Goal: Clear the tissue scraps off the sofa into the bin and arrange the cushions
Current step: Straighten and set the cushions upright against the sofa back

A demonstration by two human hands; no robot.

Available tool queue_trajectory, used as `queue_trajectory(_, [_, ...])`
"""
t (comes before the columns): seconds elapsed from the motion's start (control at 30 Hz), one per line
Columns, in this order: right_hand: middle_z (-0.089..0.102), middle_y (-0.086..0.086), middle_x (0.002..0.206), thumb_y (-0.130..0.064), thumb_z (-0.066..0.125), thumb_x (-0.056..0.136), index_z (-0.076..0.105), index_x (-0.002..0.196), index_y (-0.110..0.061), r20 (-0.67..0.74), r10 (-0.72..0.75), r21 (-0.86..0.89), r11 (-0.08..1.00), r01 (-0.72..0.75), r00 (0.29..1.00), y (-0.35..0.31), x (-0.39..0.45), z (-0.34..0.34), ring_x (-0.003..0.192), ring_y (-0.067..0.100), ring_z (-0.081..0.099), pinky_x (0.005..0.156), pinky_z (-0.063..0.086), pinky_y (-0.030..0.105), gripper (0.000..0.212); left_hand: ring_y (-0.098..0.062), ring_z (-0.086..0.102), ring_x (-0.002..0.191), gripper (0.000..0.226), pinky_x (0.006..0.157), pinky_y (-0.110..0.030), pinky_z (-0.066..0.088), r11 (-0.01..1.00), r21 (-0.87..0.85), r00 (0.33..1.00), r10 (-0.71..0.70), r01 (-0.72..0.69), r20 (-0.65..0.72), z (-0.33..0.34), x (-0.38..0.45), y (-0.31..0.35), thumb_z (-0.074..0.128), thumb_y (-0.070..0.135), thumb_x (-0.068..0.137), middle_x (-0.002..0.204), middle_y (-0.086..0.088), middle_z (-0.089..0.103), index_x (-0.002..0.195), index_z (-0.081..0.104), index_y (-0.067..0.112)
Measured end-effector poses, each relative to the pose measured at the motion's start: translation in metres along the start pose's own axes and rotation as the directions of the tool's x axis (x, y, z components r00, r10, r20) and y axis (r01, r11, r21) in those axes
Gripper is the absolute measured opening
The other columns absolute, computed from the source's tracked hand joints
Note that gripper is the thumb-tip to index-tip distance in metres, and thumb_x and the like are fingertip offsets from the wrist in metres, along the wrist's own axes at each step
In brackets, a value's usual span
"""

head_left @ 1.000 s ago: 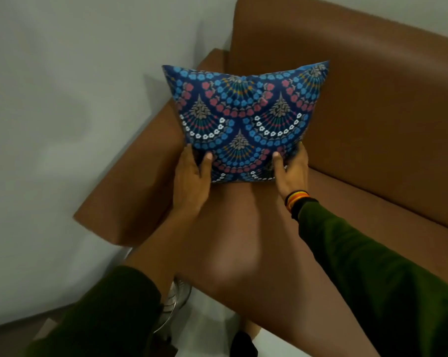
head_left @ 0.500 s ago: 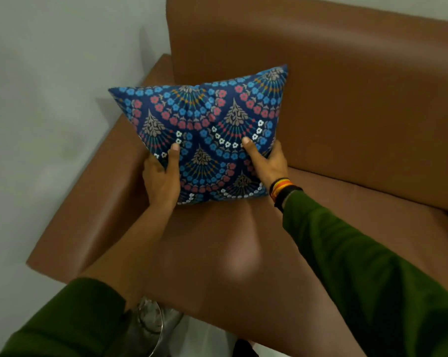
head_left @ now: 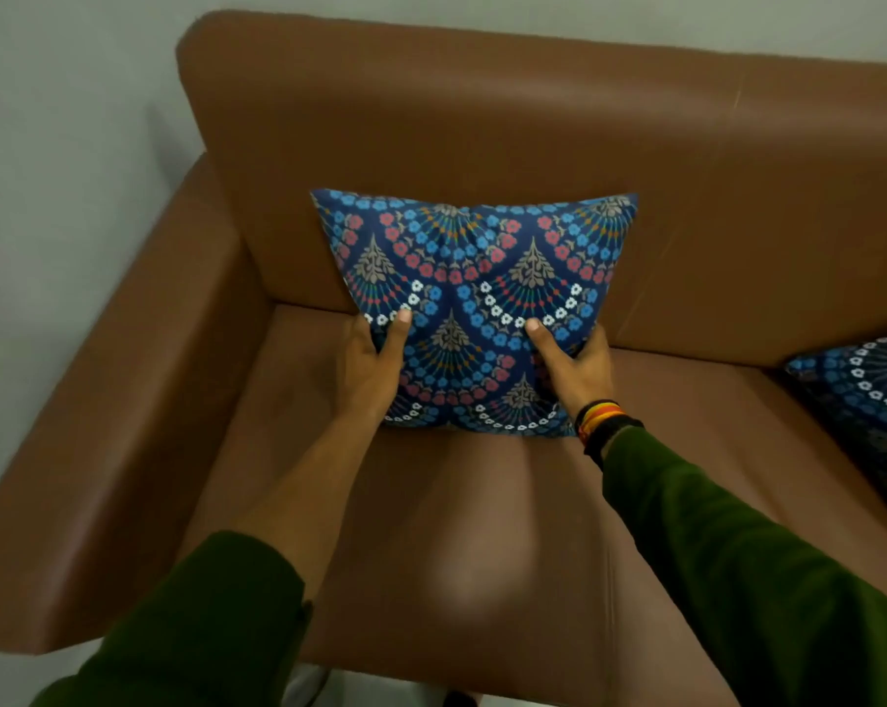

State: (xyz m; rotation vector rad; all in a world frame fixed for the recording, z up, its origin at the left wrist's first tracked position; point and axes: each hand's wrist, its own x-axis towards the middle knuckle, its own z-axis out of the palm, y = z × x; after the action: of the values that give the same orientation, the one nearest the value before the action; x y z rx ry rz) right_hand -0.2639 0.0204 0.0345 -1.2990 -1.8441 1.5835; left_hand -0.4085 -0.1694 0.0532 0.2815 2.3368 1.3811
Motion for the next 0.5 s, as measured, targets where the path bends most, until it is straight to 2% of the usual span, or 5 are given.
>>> queue_trajectory(0.1, [0.06, 0.0, 0.131, -0.073, 0.078, 0.065, 0.05, 0.128, -0.031, -0.011, -0.035, 0.025, 0.999, 0.035, 0.999, 0.001, 0.003, 0.005, 0.118, 0.022, 0.062, 0.099, 0.055, 0.049, 0.081, -0.023, 0.045, 0.144, 0.071, 0.118, -0.049, 0.041, 0.999, -0.028, 0.999, 0.036, -0.037, -0.027, 0.0, 0.006, -0.006, 0.053, 0.061, 0.1, 0.158, 0.004, 0.046, 0.159, 0.032, 0.028])
queue_trajectory(0.23, [0.059, 0.001, 0.129, -0.062, 0.078, 0.074, 0.052, 0.125, -0.026, -0.048, -0.083, 0.049, 0.995, 0.085, 0.995, 0.004, -0.002, 0.007, 0.116, 0.019, 0.061, 0.099, 0.055, 0.045, 0.068, -0.016, 0.048, 0.141, 0.06, 0.117, -0.04, 0.043, 0.991, -0.056, 0.992, 0.115, -0.118, -0.046, 0.002, 0.002, -0.013, 0.055, 0.05, 0.103, 0.153, 0.009, 0.049, 0.156, 0.036, 0.03])
queue_trajectory(0.3, [0.06, 0.002, 0.128, -0.061, 0.078, 0.075, 0.052, 0.124, -0.026, -0.042, -0.083, 0.051, 0.995, 0.085, 0.996, 0.007, -0.003, 0.005, 0.116, 0.019, 0.062, 0.1, 0.055, 0.046, 0.065, -0.017, 0.047, 0.141, 0.057, 0.114, -0.038, 0.044, 0.991, -0.037, 0.991, 0.129, -0.13, -0.031, 0.002, -0.001, -0.012, 0.055, 0.047, 0.104, 0.154, 0.005, 0.048, 0.156, 0.037, 0.028])
queue_trajectory(0.4, [0.059, 0.001, 0.133, -0.068, 0.076, 0.072, 0.048, 0.132, -0.028, 0.029, -0.068, 0.015, 0.998, 0.068, 0.997, 0.003, -0.003, -0.004, 0.12, 0.022, 0.061, 0.101, 0.054, 0.049, 0.078, -0.023, 0.044, 0.145, 0.062, 0.117, -0.044, 0.043, 0.986, 0.039, 0.985, 0.162, -0.164, 0.061, -0.004, 0.001, -0.013, 0.055, 0.043, 0.105, 0.157, -0.003, 0.044, 0.158, 0.032, 0.022])
queue_trajectory(0.5, [0.042, 0.006, 0.156, -0.073, 0.074, 0.07, 0.023, 0.153, -0.03, 0.094, -0.02, -0.022, 1.0, 0.022, 0.995, -0.001, -0.013, -0.02, 0.137, 0.03, 0.049, 0.109, 0.046, 0.054, 0.106, -0.028, 0.016, 0.159, 0.087, 0.128, -0.051, 0.022, 0.984, 0.175, 0.999, 0.019, -0.025, 0.037, -0.006, -0.009, -0.008, 0.054, 0.049, 0.102, 0.173, -0.007, 0.013, 0.166, 0.003, 0.018])
